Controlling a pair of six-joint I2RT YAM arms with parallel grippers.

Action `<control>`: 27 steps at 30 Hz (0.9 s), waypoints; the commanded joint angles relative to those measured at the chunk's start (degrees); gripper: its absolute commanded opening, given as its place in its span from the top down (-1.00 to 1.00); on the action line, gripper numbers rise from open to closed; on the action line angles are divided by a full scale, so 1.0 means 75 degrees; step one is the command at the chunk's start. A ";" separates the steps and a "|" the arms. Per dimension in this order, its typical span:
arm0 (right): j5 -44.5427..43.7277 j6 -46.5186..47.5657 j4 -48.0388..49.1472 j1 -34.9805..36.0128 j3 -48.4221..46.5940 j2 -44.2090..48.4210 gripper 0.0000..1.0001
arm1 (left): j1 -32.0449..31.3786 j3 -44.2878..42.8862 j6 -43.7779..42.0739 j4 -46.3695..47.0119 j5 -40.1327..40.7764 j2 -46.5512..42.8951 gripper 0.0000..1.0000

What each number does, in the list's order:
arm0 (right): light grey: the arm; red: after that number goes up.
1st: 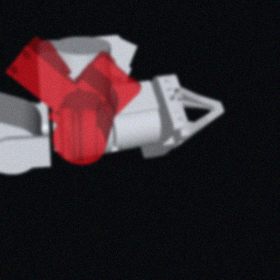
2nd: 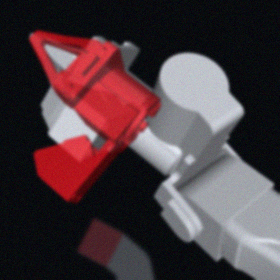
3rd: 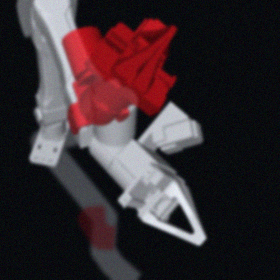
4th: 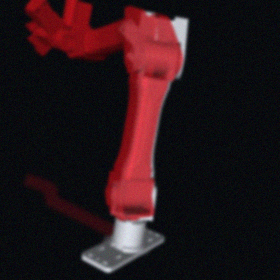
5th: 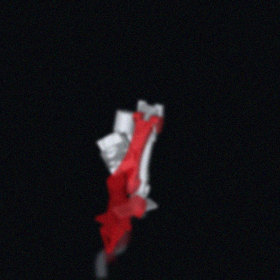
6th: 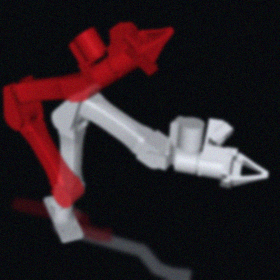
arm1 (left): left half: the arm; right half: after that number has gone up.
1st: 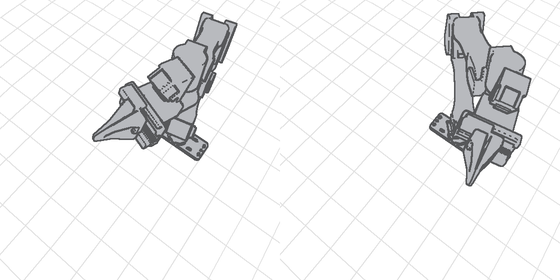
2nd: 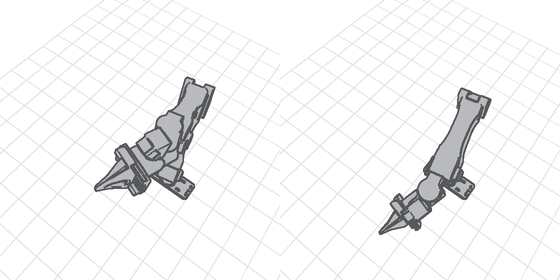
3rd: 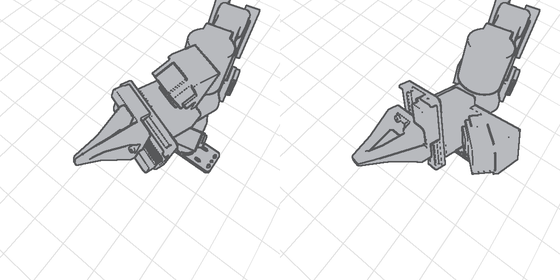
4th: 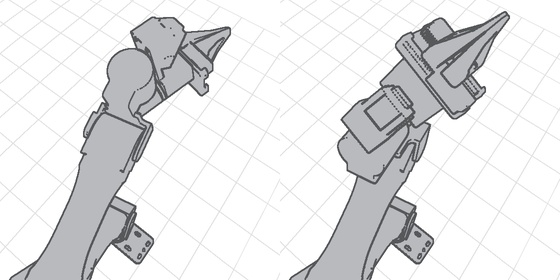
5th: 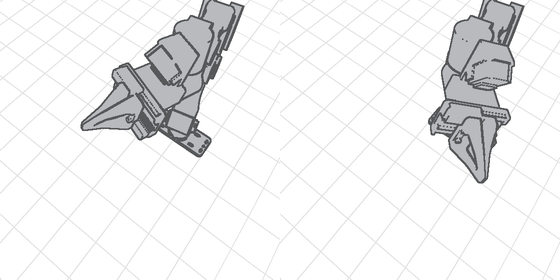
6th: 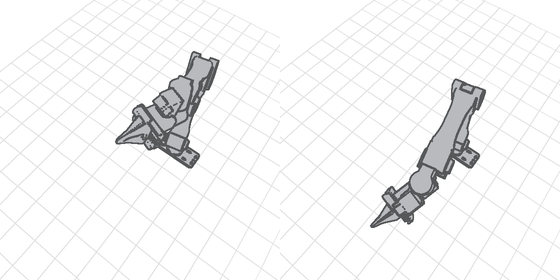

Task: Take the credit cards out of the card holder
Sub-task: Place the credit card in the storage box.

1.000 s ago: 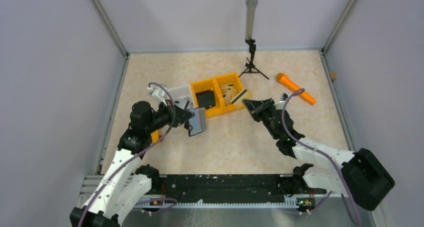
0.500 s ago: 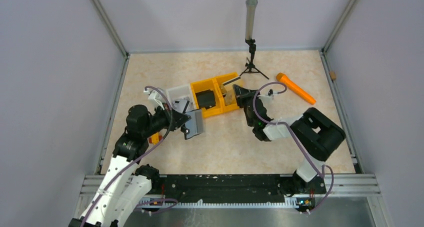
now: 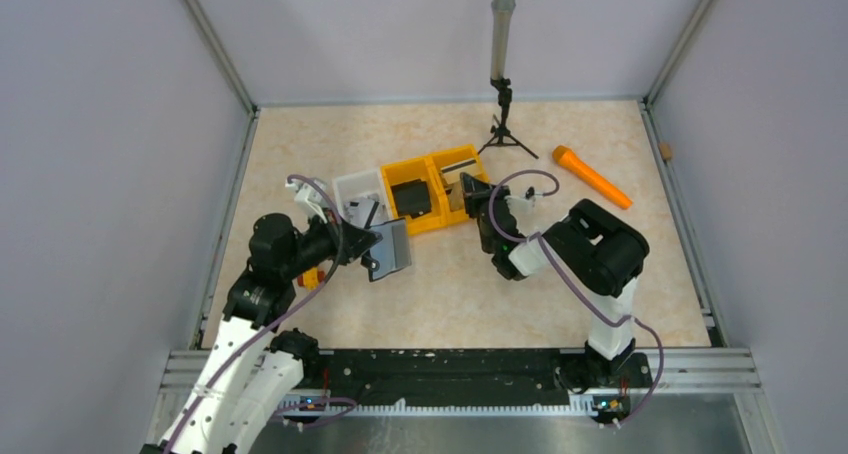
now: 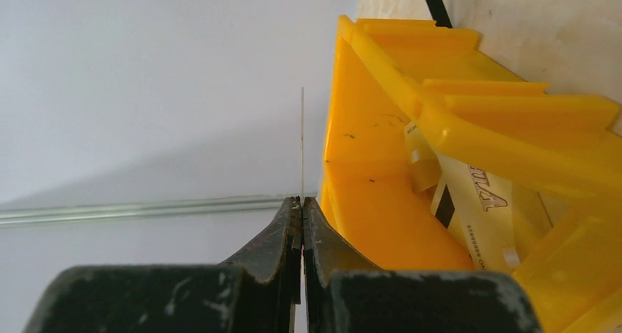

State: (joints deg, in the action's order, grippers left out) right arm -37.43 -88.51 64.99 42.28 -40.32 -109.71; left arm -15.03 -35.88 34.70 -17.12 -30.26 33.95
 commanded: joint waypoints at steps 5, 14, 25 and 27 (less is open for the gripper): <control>-0.0409 -0.0925 0.0196 0.0128 -0.0275 -0.0543 1.00 | 0.0035 0.0082 0.0119 0.0479 -0.0184 -0.0159 1.00; -0.0380 -0.1096 0.0049 0.0140 -0.0294 -0.0608 0.46 | 0.0035 0.0124 0.0154 0.0499 -0.0183 -0.0201 1.00; 0.0051 -0.1140 -0.1278 0.0410 0.0269 0.1113 0.27 | 0.0035 0.0035 0.0209 0.0517 -0.0231 -0.0209 1.00; 0.0564 -0.0523 -0.1155 0.0412 0.0515 0.1493 0.26 | 0.0035 0.0040 0.0252 0.0576 -0.0332 -0.0241 1.00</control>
State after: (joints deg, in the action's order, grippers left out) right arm -38.13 -97.86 55.59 44.77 -38.81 -105.80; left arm -15.03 -35.14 35.88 -16.95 -30.72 33.47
